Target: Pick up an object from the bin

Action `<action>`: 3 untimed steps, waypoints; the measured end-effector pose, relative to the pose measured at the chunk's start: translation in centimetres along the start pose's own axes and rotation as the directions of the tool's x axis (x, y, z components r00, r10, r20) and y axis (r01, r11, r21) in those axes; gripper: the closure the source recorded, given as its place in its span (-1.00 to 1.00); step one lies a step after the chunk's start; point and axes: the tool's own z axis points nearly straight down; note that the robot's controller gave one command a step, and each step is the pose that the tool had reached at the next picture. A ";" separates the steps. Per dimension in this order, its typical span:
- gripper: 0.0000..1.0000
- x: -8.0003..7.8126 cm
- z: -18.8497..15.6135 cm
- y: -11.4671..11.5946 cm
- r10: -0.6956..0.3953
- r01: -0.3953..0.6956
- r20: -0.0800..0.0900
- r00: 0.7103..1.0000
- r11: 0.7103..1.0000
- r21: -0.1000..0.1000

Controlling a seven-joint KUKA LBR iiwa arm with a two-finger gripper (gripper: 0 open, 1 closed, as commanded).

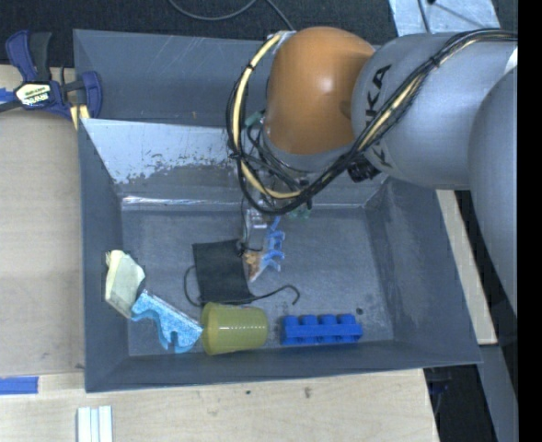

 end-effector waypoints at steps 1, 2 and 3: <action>-1.00 -0.2 -0.5 -0.1 0.003 -0.003 0.008 1.000 1.000 -0.001; -1.00 -0.2 3.9 -1.8 -0.271 0.271 0.013 0.963 0.963 0.001; -1.00 -0.2 8.9 -4.4 -0.391 0.391 0.009 0.921 0.921 0.002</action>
Offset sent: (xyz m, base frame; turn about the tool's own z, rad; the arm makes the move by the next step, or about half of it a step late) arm -0.0023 -0.0453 -0.1034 -0.6114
